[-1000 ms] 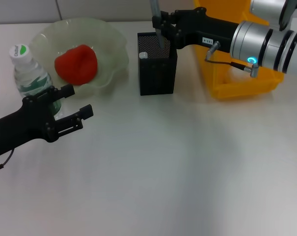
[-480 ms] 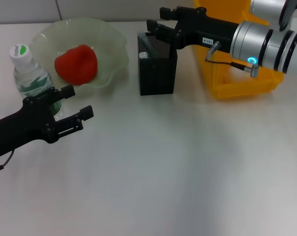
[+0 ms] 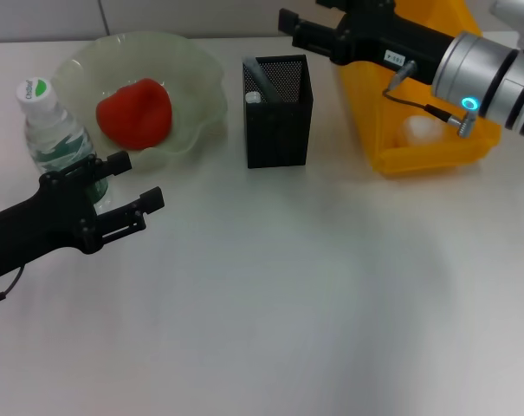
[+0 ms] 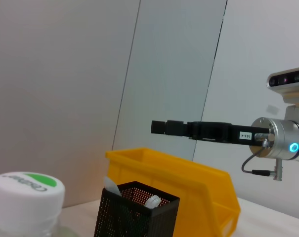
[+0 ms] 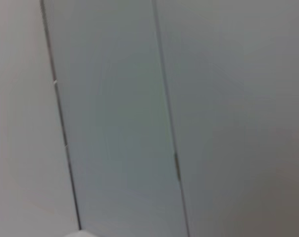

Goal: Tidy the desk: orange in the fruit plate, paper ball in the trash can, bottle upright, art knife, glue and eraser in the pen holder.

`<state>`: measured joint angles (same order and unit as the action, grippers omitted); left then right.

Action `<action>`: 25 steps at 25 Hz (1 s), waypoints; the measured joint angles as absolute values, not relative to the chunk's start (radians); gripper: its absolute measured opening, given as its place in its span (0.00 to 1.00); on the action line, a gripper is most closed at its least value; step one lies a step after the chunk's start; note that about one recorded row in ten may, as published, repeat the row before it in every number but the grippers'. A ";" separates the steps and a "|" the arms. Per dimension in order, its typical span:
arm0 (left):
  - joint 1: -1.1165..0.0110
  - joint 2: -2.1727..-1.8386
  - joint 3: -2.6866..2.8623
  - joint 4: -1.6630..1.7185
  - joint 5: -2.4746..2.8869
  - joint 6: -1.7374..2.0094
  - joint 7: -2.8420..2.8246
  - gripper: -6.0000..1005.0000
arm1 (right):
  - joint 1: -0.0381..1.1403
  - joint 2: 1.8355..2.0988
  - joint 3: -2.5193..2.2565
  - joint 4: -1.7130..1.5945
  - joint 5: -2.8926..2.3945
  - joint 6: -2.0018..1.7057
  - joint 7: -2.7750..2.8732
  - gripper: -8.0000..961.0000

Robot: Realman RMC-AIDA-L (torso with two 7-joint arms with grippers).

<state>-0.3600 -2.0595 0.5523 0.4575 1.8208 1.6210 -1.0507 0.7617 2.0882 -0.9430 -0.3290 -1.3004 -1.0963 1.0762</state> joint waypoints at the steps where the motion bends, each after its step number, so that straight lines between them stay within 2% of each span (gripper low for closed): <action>1: -0.360 -2.060 0.554 0.458 1.821 1.621 -1.051 0.79 | 0.744 2.086 -0.943 -0.331 -1.289 -1.124 1.082 0.71; 3: -0.362 -2.060 0.561 0.457 1.821 1.622 -1.051 0.79 | 0.735 2.085 -0.941 -0.332 -1.288 -1.149 1.083 0.78; 5: -0.364 -2.060 0.568 0.455 1.821 1.623 -1.051 0.79 | 0.667 2.080 -0.943 -0.355 -1.289 -1.305 1.084 0.85; 10: -0.377 -2.055 0.606 0.459 1.821 1.627 -1.055 0.79 | 0.595 2.078 -0.947 -0.400 -1.305 -1.423 1.084 0.85; 13: -0.381 -2.048 0.635 0.461 1.821 1.638 -1.057 0.79 | 0.536 2.072 -0.947 -0.429 -1.340 -1.510 1.089 0.85; 14: -0.382 -2.044 0.646 0.462 1.821 1.652 -1.059 0.79 | 0.508 2.063 -0.943 -0.436 -1.378 -1.553 1.093 0.85; 20: -0.382 -2.034 0.671 0.467 1.821 1.701 -1.058 0.79 | 0.481 2.039 -0.935 -0.438 -1.520 -1.623 1.094 0.85; 25: -0.386 -2.003 0.715 0.477 1.821 1.778 -1.071 0.79 | 0.477 2.025 -0.911 -0.441 -1.643 -1.633 1.093 0.85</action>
<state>-0.3858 -2.0026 0.7154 0.4766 1.8208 1.7778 -1.0712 0.4766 2.0253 -0.9110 -0.4408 -1.6432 -1.6328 1.0932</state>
